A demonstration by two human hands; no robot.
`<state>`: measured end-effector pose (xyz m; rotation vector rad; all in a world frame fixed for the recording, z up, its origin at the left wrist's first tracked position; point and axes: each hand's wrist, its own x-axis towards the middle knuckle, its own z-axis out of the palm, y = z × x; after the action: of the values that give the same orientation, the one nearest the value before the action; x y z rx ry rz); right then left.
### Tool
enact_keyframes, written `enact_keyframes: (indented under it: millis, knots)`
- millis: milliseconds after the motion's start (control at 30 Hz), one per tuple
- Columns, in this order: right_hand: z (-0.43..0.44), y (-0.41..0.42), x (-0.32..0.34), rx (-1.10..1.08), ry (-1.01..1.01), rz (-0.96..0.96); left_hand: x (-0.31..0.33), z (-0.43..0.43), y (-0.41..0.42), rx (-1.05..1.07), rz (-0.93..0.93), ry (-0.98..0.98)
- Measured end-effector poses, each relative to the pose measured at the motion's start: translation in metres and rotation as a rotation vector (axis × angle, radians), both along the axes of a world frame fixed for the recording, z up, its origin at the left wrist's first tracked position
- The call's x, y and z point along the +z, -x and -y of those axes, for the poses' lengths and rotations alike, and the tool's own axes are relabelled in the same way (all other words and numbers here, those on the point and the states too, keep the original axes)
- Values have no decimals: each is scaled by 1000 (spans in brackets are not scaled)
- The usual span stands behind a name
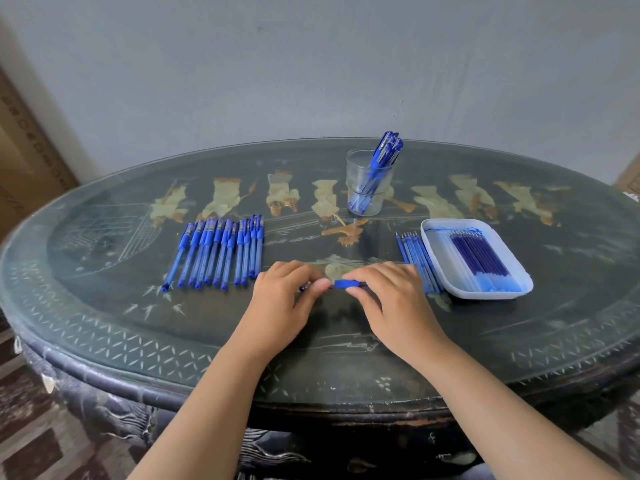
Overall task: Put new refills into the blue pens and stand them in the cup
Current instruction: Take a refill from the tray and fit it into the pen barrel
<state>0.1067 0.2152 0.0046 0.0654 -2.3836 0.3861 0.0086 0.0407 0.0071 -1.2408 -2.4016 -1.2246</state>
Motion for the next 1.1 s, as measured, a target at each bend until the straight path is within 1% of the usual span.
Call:
enact_keyframes:
  millis: [100, 167, 267, 367, 433, 567, 700, 867, 1033, 1100]
  knots:
    - [0, 0, 1, -1, 18, 0, 0, 0, 0, 25, 35, 23]
    - [-1, 0, 0, -3, 24, 0, 1, 0, -1, 8, 52, 2]
    - [-1, 0, 0, -5, 6, 7, 2, 0, -1, 16, 10, -3]
    - [-1, 1, -1, -8, 18, -5, 1, 1, -1, 29, 56, 14]
    - [-2, 1, -2, -9, 24, -14, 2, 1, -2, 6, 69, -12]
    - [-1, 1, -2, -16, -9, -11, 4, 1, -2, 20, 1, -19]
    - [-2, 1, -2, -17, 7, -17, 7, 3, -6, 7, 99, 13]
    - [-2, 2, -2, -16, -10, -12, 13, 4, -7, 14, 60, -54]
    - [-2, 1, -3, -22, 0, -11, 17, 5, -11, 26, 158, -38]
    - [-3, 1, -3, -21, -2, -15, 17, 5, -11, 31, 186, -64]
